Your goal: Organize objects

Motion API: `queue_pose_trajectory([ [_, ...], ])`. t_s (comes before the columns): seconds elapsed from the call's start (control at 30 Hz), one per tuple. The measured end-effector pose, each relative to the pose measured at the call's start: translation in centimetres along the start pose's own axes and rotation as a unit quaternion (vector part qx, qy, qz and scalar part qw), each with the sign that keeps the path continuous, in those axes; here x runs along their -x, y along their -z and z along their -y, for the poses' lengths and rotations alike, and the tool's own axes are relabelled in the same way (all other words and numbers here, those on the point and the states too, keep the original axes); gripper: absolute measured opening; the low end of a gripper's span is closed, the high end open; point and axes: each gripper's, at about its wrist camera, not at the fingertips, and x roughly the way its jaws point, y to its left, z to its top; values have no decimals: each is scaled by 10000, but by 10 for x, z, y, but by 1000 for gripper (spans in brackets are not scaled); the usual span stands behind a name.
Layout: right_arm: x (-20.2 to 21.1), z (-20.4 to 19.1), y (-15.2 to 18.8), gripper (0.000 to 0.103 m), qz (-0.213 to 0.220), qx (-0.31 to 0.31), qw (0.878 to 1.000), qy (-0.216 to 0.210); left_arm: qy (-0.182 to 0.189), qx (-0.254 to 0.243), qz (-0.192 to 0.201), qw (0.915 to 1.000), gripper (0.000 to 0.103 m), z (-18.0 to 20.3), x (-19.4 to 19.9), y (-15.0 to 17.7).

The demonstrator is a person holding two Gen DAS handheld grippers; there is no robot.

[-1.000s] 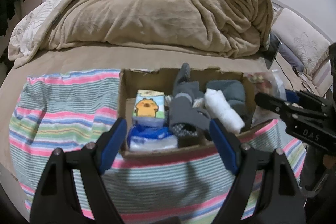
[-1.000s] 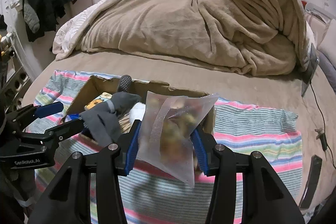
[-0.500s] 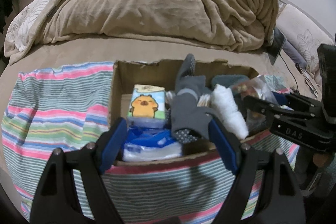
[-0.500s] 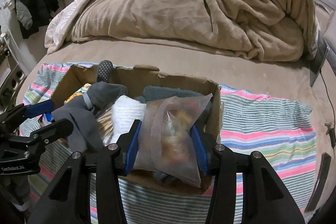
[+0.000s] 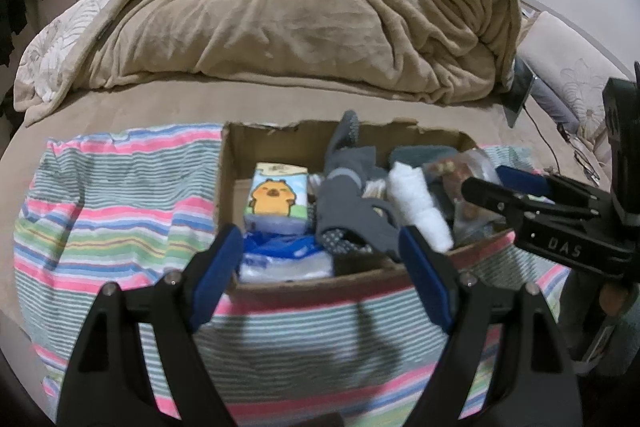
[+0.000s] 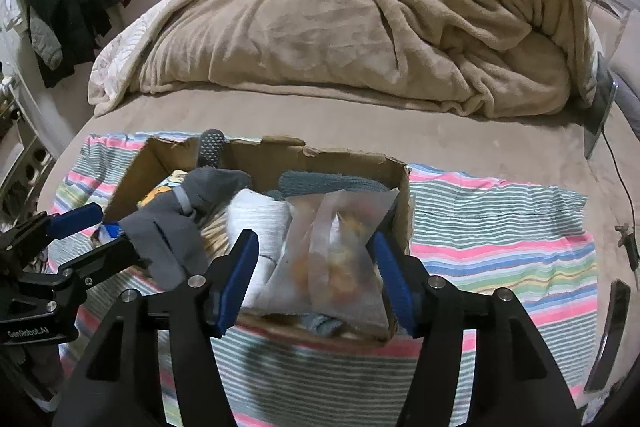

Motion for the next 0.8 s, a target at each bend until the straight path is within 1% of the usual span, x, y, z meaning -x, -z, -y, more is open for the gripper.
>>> queue_pose_trajectory([
  [0.4,43,-17,10,63,195,95,9998,-24,41,-13,158,9999,82,6,43,14],
  [0.8,79,-37,33,63,304,146,9994,-65,52,9,232,9997,82,9,84,40],
])
